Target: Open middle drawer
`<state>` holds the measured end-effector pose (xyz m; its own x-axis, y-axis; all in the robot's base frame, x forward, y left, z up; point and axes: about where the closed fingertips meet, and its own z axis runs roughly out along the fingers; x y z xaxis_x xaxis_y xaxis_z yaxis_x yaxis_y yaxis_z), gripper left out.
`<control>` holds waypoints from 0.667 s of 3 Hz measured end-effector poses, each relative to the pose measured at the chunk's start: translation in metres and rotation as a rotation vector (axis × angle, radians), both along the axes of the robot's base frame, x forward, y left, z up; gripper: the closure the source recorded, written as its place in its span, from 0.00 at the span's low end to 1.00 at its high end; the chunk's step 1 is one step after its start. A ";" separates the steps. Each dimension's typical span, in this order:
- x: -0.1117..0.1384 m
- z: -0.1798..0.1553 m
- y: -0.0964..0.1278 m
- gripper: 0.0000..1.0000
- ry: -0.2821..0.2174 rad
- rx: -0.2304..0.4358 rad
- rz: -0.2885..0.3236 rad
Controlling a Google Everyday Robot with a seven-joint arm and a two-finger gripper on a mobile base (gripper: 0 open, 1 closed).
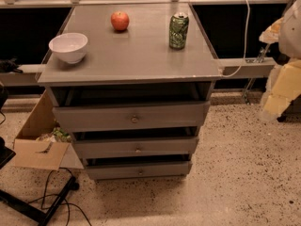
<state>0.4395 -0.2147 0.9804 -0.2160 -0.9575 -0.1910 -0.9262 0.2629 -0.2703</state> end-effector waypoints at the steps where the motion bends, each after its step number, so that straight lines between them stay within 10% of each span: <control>1: 0.010 -0.029 -0.002 0.00 -0.017 -0.064 -0.003; 2: 0.018 -0.089 -0.013 0.00 -0.015 -0.135 -0.021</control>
Offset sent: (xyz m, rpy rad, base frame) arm 0.0319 -0.0366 -0.2542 -0.2482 0.0179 -0.0499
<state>0.4572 -0.2279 0.8913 -0.2348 -0.9699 -0.0645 -0.9165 0.2430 -0.3178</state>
